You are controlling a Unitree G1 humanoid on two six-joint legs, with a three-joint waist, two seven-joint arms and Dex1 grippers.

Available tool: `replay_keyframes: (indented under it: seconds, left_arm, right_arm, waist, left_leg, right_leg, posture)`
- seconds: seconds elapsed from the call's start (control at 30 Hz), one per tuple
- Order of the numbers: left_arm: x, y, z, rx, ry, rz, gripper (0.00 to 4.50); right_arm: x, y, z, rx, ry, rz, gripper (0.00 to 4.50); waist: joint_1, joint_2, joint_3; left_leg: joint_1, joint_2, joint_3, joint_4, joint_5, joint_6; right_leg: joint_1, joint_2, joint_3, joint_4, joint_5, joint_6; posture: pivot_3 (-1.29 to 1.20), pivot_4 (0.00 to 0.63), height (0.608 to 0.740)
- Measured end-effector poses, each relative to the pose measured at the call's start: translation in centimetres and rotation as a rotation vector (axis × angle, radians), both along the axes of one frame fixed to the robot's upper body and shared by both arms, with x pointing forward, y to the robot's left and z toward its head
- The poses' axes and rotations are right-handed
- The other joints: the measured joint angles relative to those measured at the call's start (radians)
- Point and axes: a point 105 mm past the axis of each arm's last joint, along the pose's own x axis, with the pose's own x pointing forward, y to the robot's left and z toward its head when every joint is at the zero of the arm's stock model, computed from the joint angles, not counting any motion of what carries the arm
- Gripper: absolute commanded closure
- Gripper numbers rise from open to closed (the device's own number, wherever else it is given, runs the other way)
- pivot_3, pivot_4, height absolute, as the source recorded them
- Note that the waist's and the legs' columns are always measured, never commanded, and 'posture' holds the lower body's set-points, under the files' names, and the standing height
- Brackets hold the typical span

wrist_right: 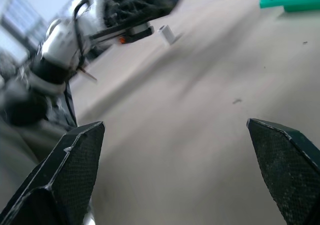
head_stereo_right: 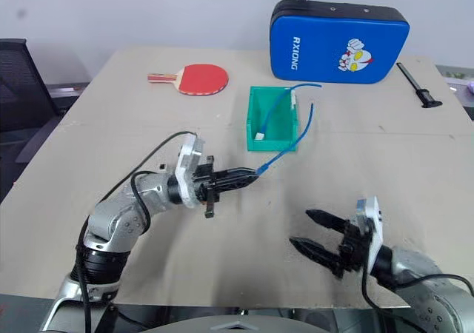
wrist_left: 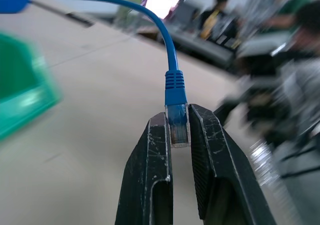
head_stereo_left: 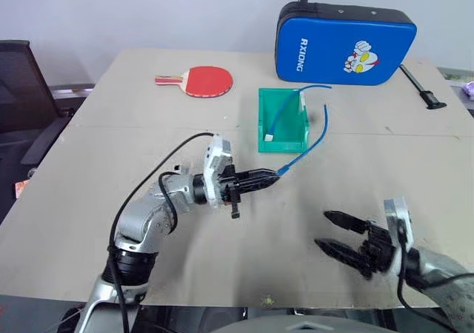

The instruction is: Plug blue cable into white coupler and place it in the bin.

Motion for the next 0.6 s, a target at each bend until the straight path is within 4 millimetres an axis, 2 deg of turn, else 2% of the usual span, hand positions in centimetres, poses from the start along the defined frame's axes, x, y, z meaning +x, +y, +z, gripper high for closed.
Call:
replay_keyframes:
  seconds: [0.1, 0.23, 0.33, 0.43, 0.6]
  left_arm:
    - [-0.5, -0.6, 0.3, -0.033, 0.085, -0.011, 4.47]
    - [-0.7, -1.0, 0.4, -0.039, 0.127, -0.006, 4.47]
    - [-0.7, -1.1, 0.3, -0.035, 0.143, -0.004, 4.47]
    - [-0.7, -1.2, 0.3, -0.036, 0.154, -0.003, 4.50]
    - [-0.7, -1.5, 0.4, -0.051, 0.161, -0.008, 4.50]
  right_arm:
    - [2.3, 1.9, 2.4, 0.101, -0.038, -0.048, 0.00]
    - [3.4, 3.9, 4.1, 0.202, -0.040, -0.036, 0.00]
    - [3.5, 4.4, 5.0, 0.248, -0.042, -0.013, 0.00]
    - [3.5, 4.5, 5.0, 0.261, -0.026, 0.002, 0.83]
    - [3.4, 4.5, 4.8, 0.236, -0.012, 0.024, 3.36]
  waist:
    - [0.003, 0.000, 0.000]
    - [0.005, 0.000, 0.000]
    - [0.005, 0.000, 0.000]
    - [0.005, 0.000, 0.000]
    - [0.004, 0.000, 0.001]
  left_leg:
    - [0.001, 0.000, -0.001, 0.000, 0.000, 0.000]
    - [0.000, -0.001, -0.001, 0.000, 0.000, -0.001]
    - [-0.001, -0.002, -0.001, 0.000, 0.000, 0.000]
    - [-0.002, -0.003, -0.002, 0.000, 0.000, 0.000]
    - [-0.003, -0.003, -0.003, 0.000, 0.000, 0.000]
  right_leg:
    - [0.001, 0.005, 0.000, 0.000, -0.001, -0.002]
    - [0.001, 0.005, 0.000, -0.001, 0.000, 0.000]
    - [0.001, 0.005, 0.000, -0.002, 0.000, 0.000]
    - [0.001, 0.005, -0.001, -0.003, 0.000, 0.000]
    - [0.001, 0.005, -0.001, -0.003, 0.000, 0.000]
  posture:
    - [0.00, 0.150, 0.729]
    - [0.00, 0.150, 0.729]
    - [0.00, 0.150, 0.729]
    - [0.00, 0.150, 0.729]
    - [0.00, 0.150, 0.729]
